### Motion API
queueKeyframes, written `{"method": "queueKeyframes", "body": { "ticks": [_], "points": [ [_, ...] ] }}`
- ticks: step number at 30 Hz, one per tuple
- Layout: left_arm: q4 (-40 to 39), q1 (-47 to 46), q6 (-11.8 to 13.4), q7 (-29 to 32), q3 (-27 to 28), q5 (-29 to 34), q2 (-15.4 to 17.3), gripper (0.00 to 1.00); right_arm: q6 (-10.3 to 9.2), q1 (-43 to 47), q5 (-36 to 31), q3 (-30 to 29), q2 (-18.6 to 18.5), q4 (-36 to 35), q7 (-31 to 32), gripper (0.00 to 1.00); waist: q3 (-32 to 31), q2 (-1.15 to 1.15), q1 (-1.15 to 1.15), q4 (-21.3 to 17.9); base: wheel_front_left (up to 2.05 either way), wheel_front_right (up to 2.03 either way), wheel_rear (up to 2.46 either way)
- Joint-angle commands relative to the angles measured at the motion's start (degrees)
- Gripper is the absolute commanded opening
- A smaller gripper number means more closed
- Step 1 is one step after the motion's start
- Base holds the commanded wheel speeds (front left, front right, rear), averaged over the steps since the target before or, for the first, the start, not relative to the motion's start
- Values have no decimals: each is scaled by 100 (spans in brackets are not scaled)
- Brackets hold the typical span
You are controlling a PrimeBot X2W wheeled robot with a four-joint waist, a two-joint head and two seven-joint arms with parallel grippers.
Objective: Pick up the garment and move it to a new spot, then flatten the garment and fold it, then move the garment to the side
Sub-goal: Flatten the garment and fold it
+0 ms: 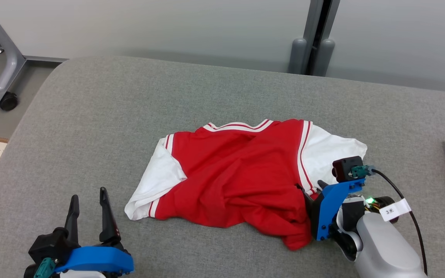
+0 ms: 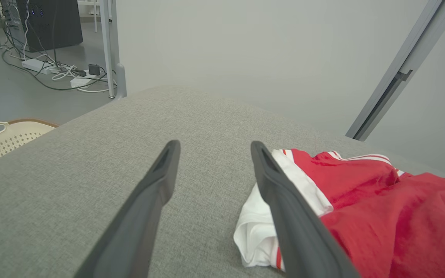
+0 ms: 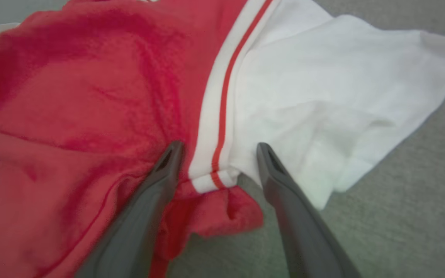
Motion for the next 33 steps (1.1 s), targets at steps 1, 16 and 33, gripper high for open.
{"method": "queueKeyframes", "body": {
  "ticks": [1,16,33],
  "points": [
    [-14,-46,19,-14,-11,-16,-10,100,0,-75,47,33,-19,110,79,100,-1,0,0,3,0,0,0],
    [-68,43,122,-13,-157,-111,-10,100,0,-719,-999,58,-210,-165,-1147,0,-116,0,0,-198,0,0,0],
    [-383,-164,194,-14,-482,-276,-10,100,-1,-2198,-1530,702,-1347,-1813,-511,0,243,0,0,-41,0,0,0]
  ]
}}
